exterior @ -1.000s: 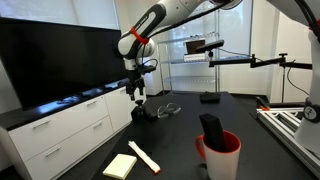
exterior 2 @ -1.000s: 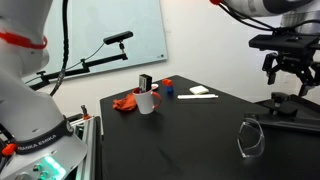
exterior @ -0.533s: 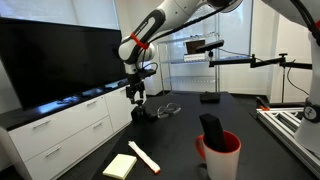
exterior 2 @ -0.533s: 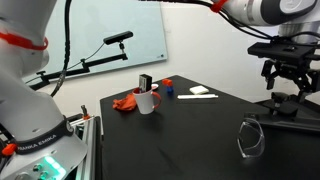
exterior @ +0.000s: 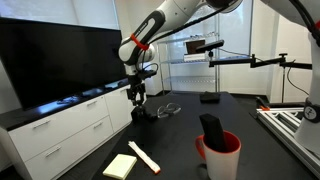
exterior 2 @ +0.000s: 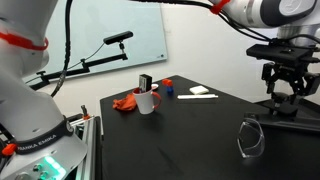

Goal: Loosen up the screw on the c-clamp

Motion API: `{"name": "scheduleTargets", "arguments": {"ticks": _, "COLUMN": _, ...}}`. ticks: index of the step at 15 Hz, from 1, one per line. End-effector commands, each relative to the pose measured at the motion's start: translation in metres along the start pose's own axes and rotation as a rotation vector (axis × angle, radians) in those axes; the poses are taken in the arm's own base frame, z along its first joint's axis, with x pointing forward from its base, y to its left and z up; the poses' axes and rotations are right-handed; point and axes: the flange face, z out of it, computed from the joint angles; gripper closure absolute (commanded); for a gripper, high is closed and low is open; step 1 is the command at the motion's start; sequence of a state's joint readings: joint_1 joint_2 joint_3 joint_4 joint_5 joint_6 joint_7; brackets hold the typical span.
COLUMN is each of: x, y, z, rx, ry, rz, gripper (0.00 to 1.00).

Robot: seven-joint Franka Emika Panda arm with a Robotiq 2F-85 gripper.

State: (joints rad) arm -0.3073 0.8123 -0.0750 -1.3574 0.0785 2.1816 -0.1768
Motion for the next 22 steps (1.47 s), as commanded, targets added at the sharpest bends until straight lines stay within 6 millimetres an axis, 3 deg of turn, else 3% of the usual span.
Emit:
{"name": "scheduleTargets", "arguments": {"ticks": 1, "x": 0.002, "y": -0.001, "z": -0.009, "rx": -0.018, "ry": -0.010, "rz": 0.029, "gripper": 0.49}}
{"name": "scheduleTargets", "arguments": {"ticks": 4, "x": 0.002, "y": -0.002, "z": -0.010, "rx": -0.021, "ry": -0.012, "rz": 0.035, "gripper": 0.73}}
{"name": "scheduleTargets", "arguments": {"ticks": 5, "x": 0.002, "y": -0.003, "z": -0.010, "rx": -0.023, "ry": -0.012, "rz": 0.037, "gripper": 0.74}}
{"name": "scheduleTargets", "arguments": {"ticks": 10, "x": 0.003, "y": 0.001, "z": -0.013, "rx": -0.026, "ry": -0.012, "rz": -0.023, "gripper": 0.74}}
{"name": "scheduleTargets", "arguments": {"ticks": 22, "x": 0.014, "y": 0.018, "z": -0.021, "rx": -0.036, "ry": -0.075, "rz": -0.488, "gripper": 0.74}}
